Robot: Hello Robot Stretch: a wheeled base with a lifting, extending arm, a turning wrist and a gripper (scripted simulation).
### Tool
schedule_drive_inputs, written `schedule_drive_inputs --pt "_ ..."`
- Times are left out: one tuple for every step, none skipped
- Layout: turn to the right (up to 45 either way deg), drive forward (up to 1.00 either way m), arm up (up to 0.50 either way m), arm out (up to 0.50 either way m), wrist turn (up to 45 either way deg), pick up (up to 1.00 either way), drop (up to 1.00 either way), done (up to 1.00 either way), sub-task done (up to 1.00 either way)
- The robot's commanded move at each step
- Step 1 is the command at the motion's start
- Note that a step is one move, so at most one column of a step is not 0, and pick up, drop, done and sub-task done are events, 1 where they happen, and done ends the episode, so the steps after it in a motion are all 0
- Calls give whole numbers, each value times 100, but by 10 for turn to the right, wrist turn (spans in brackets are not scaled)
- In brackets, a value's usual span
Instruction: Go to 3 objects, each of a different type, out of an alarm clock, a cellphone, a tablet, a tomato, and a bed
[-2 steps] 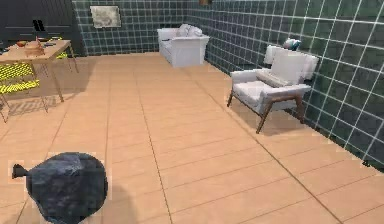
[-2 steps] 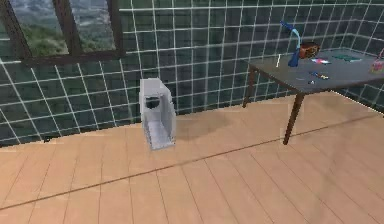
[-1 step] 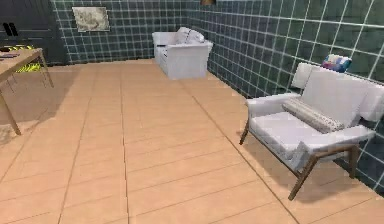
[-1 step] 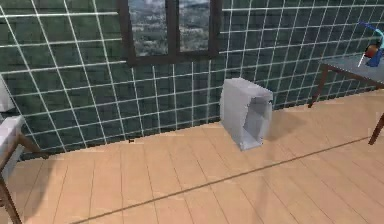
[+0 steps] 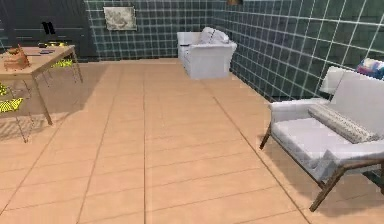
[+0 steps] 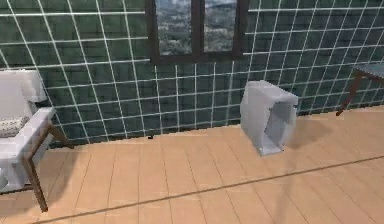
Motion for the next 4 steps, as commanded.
schedule_drive_inputs --pt "0 75 0 0 0 0 0 0 0" --pt "-450 0 0 0 0 0 0 0 0" --pt "-120 0 0 0 0 0 0 0 0" --pt "0 65 0 0 0 0 0 0 0"
